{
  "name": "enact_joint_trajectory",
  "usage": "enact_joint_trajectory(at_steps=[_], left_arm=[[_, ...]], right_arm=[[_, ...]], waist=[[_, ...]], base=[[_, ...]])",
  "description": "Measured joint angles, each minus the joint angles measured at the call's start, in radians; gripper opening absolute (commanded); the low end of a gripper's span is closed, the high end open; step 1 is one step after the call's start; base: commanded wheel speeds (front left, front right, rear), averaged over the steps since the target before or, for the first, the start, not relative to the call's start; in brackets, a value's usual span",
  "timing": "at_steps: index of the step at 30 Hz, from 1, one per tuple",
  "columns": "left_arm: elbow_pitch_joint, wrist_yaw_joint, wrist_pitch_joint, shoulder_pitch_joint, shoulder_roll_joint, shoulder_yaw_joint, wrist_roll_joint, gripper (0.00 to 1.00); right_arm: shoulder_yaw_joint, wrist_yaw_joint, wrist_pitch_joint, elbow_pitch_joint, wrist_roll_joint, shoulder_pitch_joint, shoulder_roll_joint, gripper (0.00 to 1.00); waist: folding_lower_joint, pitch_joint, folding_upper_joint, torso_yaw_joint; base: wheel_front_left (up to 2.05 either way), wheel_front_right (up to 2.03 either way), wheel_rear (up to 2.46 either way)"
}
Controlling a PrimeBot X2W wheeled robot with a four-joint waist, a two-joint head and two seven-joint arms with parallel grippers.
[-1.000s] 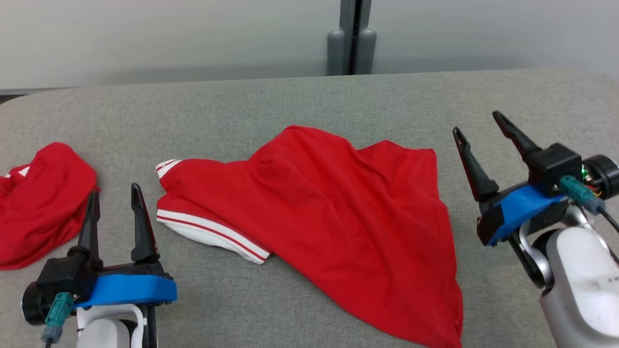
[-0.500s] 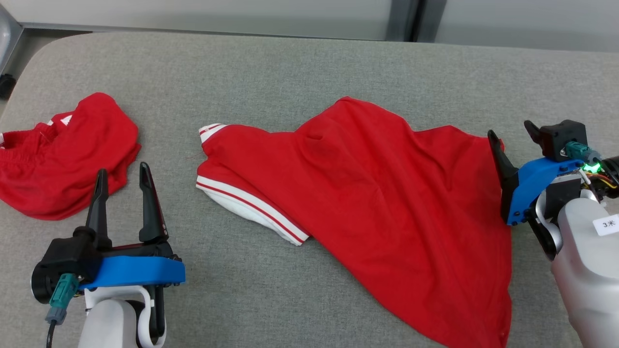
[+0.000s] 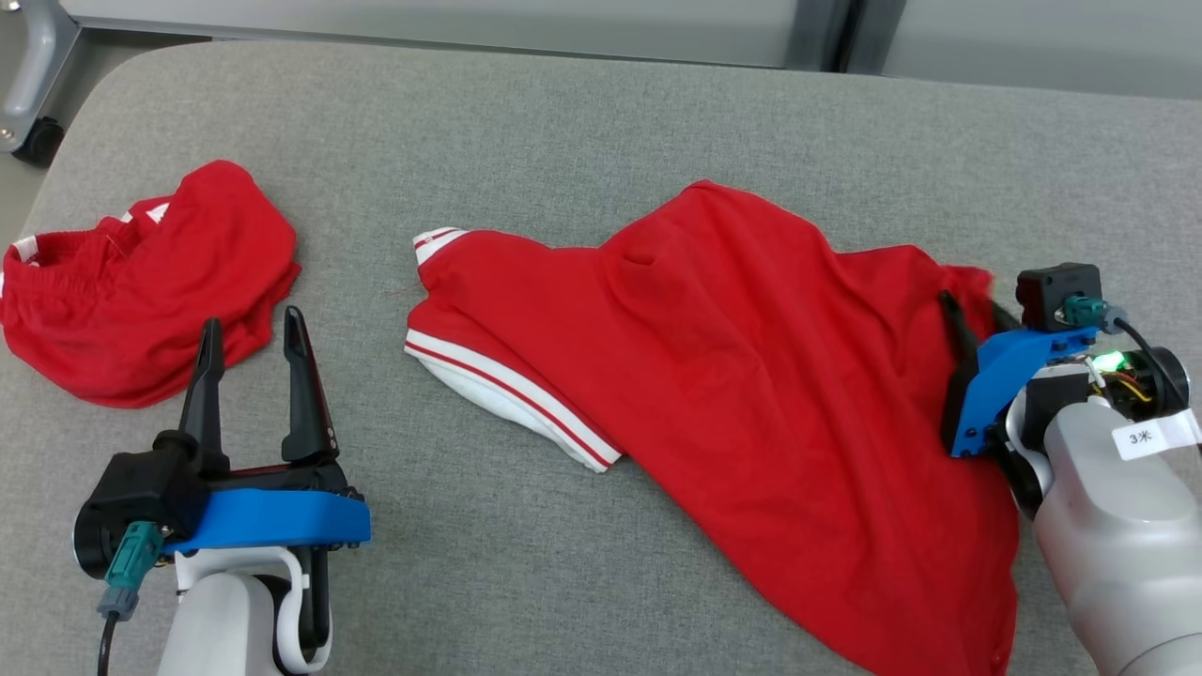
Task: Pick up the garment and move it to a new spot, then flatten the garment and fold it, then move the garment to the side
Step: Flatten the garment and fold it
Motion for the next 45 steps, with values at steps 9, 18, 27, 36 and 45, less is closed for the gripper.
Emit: enact_joint_trajectory(at_steps=[9, 18, 27, 36, 45], left_arm=[[0.003, 0.003, 0.0, 0.03, 0.0, 0.026, 0.012, 1.0], [0.001, 0.003, 0.0, 0.104, 0.0, 0.067, 0.029, 1.0], [-0.013, 0.005, 0.0, 0.157, 0.0, 0.09, 0.037, 1.0], [-0.02, 0.013, 0.0, 0.174, 0.0, 0.081, 0.034, 1.0], [-0.026, 0.014, 0.0, 0.172, 0.0, 0.069, 0.028, 1.0]], right_arm=[[0.033, 0.0, -0.132, -0.002, 0.036, -0.025, 0.002, 0.0], [0.1, 0.0, -0.143, -0.319, 0.108, 0.078, -0.027, 0.0], [0.089, 0.0, -0.131, -0.705, 0.12, 0.227, -0.081, 0.0], [-0.023, 0.0, 0.021, -1.067, 0.065, 0.361, -0.089, 0.0], [-0.07, 0.0, 0.095, -1.166, 0.049, 0.405, -0.076, 0.0]], waist=[[0.0, -0.057, 0.0, -0.033], [-0.0002, -0.157, 0.0, -0.111], [-0.0003, -0.223, 0.0, -0.189], [-0.0002, -0.247, 0.0, -0.212], [-0.0002, -0.228, 0.0, -0.196]], base=[[0.0, 0.0, 0.0], [0.0, 0.0, 0.0], [0.0, 0.0, 0.0], [0.0, 0.0, 0.0], [0.0, 0.0, 0.0]])
